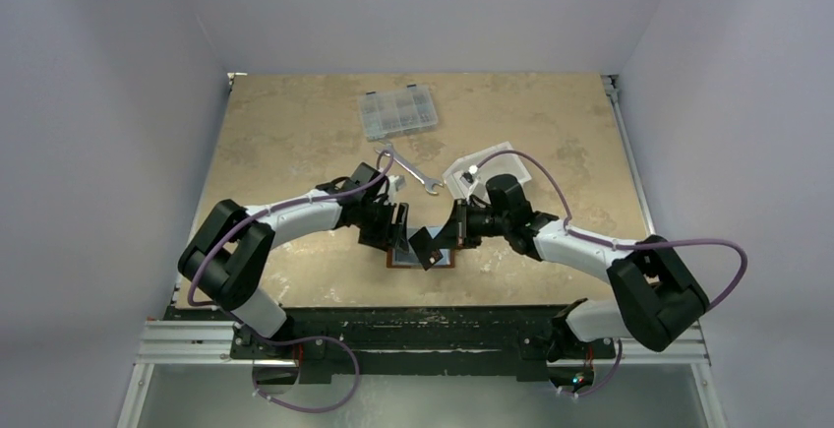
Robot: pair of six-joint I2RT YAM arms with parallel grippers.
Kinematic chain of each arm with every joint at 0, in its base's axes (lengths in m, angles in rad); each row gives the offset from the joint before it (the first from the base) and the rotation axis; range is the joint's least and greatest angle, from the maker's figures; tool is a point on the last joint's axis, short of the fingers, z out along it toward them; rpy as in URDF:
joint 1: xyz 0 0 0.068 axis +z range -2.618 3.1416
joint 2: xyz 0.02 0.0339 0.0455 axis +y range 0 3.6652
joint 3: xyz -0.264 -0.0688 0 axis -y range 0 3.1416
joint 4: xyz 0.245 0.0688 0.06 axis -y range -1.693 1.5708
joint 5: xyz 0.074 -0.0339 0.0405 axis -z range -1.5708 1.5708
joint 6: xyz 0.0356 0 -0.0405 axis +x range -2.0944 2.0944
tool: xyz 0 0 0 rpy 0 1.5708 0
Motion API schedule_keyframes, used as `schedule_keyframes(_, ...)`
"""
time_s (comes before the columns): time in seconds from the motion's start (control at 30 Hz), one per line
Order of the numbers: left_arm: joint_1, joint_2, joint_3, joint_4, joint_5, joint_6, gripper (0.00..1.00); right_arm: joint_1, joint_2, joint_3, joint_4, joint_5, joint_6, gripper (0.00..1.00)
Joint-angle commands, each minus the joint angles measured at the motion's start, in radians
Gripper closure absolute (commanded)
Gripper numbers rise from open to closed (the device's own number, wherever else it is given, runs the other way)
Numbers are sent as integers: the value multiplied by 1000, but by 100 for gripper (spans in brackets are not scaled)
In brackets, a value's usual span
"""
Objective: Put the credit cards into the card holder
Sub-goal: Insert the credit card into the card holder.
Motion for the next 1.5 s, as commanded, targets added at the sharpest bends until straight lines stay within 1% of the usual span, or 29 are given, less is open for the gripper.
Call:
schedule_keyframes(0.0, -8, -8, -29, 38, -52, -37, 40, 0, 27, -25, 149, -19, 60, 100)
schedule_keyframes(0.13, -9, -14, -56, 38, -100, -53, 48, -2, 22, -30, 111, 21, 36, 100)
schedule_keyframes(0.3, -10, -14, -78, 38, -120, -65, 57, -9, 11, -36, 77, 70, 21, 100)
schedule_keyframes(0.43, -10, -14, -78, 33, -131, -65, 60, -17, 11, -33, 50, 88, 7, 100)
schedule_keyframes(0.6, -10, -8, -77, 39, -126, -64, 61, -20, 51, -27, 37, 84, -21, 100)
schedule_keyframes(0.77, -10, -6, -80, 44, -122, -66, 62, -21, 82, -36, 56, 84, -13, 100)
schedule_keyframes(0.97, -9, -10, -83, 44, -121, -66, 62, -24, 55, -40, 7, 125, -33, 100)
schedule_keyframes(1.47, -10, -14, -83, 45, -116, -66, 64, -41, 60, -49, -18, 125, -56, 100)
